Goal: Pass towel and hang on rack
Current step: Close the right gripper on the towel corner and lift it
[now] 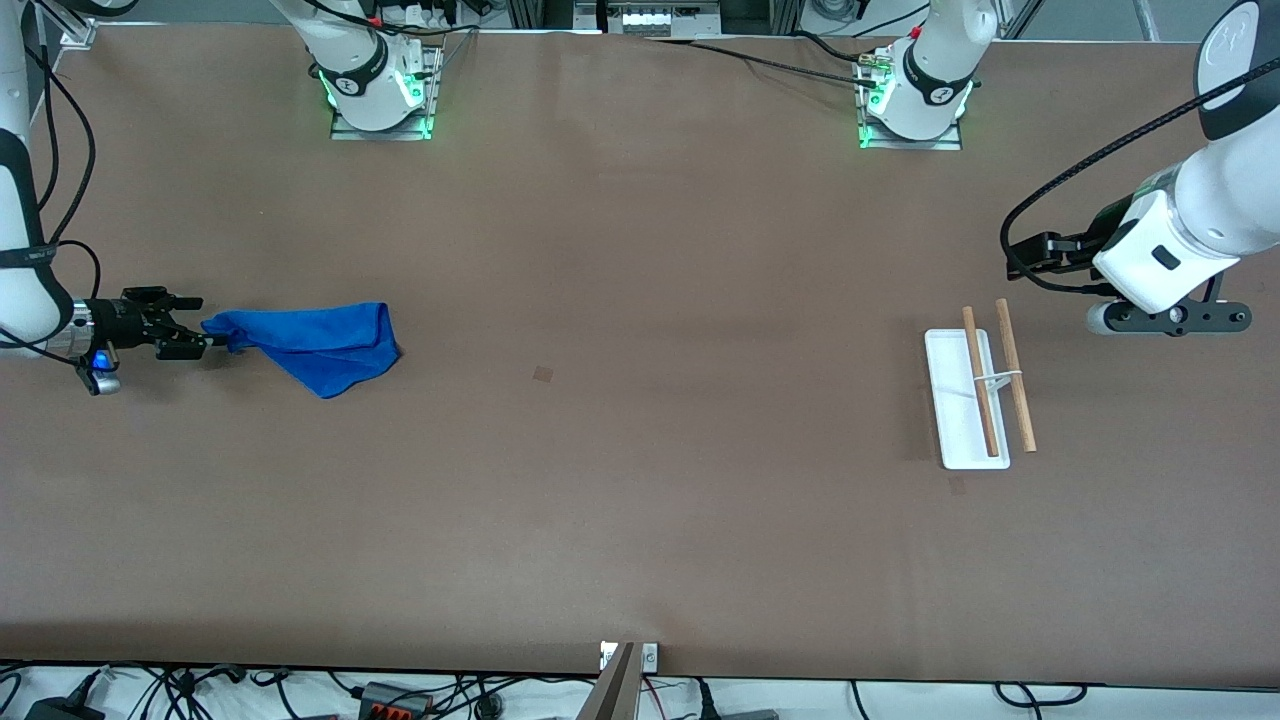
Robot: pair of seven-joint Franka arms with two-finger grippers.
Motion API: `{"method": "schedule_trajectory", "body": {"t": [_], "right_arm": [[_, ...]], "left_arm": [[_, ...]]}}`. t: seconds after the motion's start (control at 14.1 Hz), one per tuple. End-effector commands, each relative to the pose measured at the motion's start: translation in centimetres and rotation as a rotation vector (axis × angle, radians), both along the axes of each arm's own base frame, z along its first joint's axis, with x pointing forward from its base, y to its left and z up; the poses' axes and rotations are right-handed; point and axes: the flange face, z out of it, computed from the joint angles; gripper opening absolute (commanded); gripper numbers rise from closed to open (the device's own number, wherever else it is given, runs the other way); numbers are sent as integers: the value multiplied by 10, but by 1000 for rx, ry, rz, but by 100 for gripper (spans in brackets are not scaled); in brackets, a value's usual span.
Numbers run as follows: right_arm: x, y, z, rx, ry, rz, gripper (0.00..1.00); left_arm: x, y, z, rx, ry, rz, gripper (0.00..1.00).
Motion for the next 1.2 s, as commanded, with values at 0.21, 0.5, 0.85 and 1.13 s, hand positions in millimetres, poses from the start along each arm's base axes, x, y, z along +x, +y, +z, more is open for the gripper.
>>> {"method": "schedule_trajectory", "body": {"t": [0.21, 0.5, 0.85, 1.13], "right_arm": [[-1, 0, -11, 50, 7, -29, 85], [-2, 1, -17, 61, 6, -17, 62], [1, 5, -14, 99, -54, 85, 9], [6, 11, -10, 142, -121, 197, 0]], "left_arm": [[2, -10, 6, 4, 3, -19, 100], [2, -9, 6, 1, 3, -19, 100], [1, -14, 6, 2, 3, -28, 100], [1, -13, 5, 7, 3, -21, 100]]}}
